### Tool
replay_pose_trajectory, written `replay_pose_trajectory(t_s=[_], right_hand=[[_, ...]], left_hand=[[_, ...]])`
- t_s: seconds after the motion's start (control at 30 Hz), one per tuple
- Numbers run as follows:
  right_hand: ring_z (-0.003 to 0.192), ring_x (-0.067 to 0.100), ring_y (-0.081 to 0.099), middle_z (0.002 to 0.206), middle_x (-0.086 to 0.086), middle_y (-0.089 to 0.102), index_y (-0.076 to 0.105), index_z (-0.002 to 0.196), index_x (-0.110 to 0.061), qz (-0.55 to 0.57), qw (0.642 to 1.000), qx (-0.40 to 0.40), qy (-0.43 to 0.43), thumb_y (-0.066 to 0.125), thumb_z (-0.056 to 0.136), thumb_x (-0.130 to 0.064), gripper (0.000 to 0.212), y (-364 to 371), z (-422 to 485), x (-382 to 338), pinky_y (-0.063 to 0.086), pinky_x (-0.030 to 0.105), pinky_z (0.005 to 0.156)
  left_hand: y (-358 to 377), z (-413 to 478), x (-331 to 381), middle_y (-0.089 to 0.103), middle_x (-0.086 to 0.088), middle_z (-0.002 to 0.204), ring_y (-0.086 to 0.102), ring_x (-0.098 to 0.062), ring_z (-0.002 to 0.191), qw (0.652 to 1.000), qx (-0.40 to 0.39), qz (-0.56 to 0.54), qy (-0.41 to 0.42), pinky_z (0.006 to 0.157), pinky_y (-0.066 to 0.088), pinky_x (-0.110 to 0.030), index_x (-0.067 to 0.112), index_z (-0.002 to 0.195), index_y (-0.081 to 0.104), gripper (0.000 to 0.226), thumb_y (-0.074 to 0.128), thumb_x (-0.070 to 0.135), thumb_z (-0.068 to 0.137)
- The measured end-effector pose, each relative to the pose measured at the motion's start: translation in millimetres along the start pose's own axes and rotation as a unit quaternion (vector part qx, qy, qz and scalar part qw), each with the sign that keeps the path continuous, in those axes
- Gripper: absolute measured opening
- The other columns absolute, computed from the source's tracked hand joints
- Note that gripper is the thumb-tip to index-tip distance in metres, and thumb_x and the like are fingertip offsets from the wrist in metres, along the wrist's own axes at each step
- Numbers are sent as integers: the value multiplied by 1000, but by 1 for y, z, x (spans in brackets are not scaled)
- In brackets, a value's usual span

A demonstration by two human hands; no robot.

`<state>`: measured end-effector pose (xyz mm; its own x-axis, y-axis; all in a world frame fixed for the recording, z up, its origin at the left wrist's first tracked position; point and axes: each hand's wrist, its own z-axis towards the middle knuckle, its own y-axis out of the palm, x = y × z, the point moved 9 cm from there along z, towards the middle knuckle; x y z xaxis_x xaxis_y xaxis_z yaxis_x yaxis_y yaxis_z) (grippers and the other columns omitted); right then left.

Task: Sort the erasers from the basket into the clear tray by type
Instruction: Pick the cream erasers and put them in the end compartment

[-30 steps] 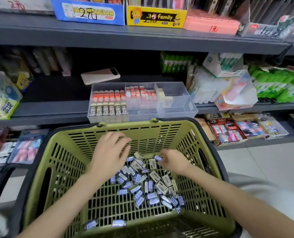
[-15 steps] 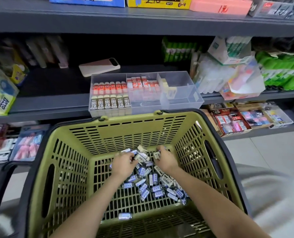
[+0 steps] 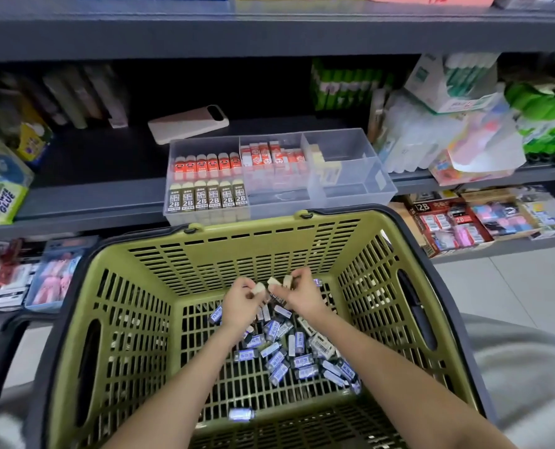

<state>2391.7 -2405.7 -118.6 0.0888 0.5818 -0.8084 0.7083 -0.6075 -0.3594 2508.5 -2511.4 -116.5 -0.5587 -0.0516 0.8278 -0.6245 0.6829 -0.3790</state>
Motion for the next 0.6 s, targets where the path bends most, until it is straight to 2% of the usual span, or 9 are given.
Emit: replay_pose_trajectory(t_s=[0.13, 0.2, 0.27, 0.37, 0.43, 0.5, 0.6], right_hand=[[74, 16, 54, 86, -1, 53, 41, 104, -11, -56, 997, 36, -24, 73, 78, -31, 46, -3, -1, -3, 43, 29, 64], [71, 17, 52, 86, 1, 55, 44, 104, -10, -40, 998, 36, -18, 70, 81, -30, 40, -4, -2, -3, 41, 28, 62], [68, 18, 51, 84, 6, 56, 49, 104, -7, 11, 1000, 24, -1, 67, 83, -27, 34, -6, -5, -3, 41, 31, 63], [63, 15, 48, 80, 8, 54, 54, 101, -3, 74, 997, 1, 5, 64, 86, -22, 26, -11, -16, -15, 42, 27, 58], [68, 15, 50, 80, 7, 55, 57, 98, -1, 65, 996, -35, -46, 66, 85, -22, 26, -10, -27, -35, 44, 28, 63], [75, 12, 54, 86, 5, 61, 62, 99, -3, -4, 990, -86, -113, 71, 82, -20, 26, -4, -43, -56, 44, 22, 70], [94, 8, 59, 105, -2, 68, 66, 110, -13, -110, 968, -131, -182, 75, 77, -15, 35, 4, -64, -77, 43, 16, 83]], left_hand=[[3, -1, -1, 63, 1, 70, 57, -16, 63, 999, -4, -44, -17, 65, 44, -29, 21, 80, 58, 15, 69, 12, 84], [6, -1, -4, 64, -7, 83, 57, -19, 71, 997, -6, -68, -42, 74, 48, -33, 14, 90, 61, 5, 65, 11, 88], [8, -3, -10, 61, -12, 95, 58, -23, 77, 985, -5, -137, -102, 76, 53, -38, 11, 95, 60, 7, 54, 7, 94], [14, -14, -14, 53, -15, 93, 56, -24, 72, 927, -29, -296, -229, 58, 57, -36, 9, 96, 58, 16, 42, 9, 99], [21, -24, -9, 53, -18, 93, 57, -28, 75, 871, -69, -389, -293, 54, 56, -40, 4, 98, 56, 21, 44, 21, 100], [29, -32, 0, 57, -19, 97, 61, -31, 81, 827, -120, -443, -326, 58, 54, -42, 5, 100, 55, 37, 44, 41, 98], [32, -41, 12, 61, -15, 93, 61, -27, 75, 801, -180, -470, -322, 57, 52, -36, 5, 102, 58, 46, 45, 49, 94]])
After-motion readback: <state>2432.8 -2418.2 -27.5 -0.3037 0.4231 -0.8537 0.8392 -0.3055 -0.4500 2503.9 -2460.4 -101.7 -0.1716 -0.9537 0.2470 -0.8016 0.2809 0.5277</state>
